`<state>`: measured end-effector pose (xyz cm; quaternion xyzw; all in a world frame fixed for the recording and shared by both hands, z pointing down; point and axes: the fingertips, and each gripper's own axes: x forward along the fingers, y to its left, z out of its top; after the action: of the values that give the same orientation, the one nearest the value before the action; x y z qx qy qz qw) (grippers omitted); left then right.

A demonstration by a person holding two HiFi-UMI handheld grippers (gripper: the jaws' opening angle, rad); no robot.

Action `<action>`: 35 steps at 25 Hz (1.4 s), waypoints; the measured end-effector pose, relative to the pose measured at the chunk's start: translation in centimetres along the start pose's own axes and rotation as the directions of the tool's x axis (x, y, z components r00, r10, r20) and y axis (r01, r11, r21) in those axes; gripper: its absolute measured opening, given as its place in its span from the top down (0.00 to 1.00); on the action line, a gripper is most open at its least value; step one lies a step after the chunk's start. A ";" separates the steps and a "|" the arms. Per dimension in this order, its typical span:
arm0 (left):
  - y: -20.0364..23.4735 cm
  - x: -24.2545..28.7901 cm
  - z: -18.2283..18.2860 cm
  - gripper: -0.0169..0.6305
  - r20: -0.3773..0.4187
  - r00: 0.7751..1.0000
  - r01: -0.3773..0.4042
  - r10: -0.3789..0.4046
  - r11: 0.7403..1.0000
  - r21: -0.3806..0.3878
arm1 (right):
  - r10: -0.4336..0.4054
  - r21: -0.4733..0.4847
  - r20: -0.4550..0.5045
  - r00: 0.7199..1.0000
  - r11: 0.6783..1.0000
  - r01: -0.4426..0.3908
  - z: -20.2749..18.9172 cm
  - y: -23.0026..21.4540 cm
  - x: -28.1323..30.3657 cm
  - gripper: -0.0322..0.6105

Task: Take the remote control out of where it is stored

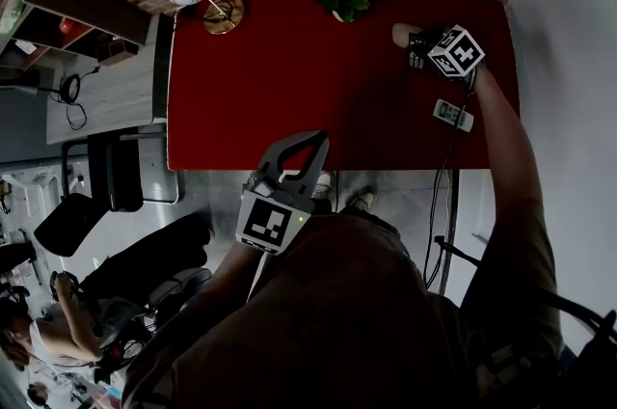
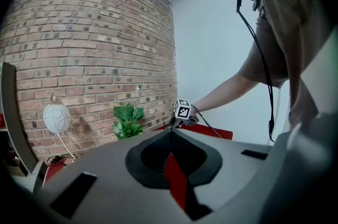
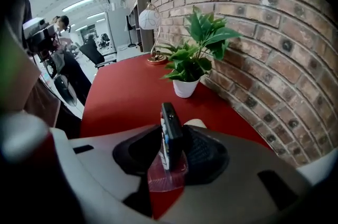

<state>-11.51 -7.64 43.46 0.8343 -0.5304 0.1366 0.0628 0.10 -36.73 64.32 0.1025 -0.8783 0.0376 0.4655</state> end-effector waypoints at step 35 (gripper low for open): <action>-1.0 -0.5 0.1 0.96 0.005 1.000 0.025 -0.025 1.000 0.005 | -0.188 0.069 0.110 0.976 0.981 0.182 1.4 -1.3 -4.5 0.80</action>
<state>-10.85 -6.79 43.28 0.8413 -0.5198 0.1350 0.0610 1.75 -37.53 59.76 0.1995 -0.8890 0.0137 0.4119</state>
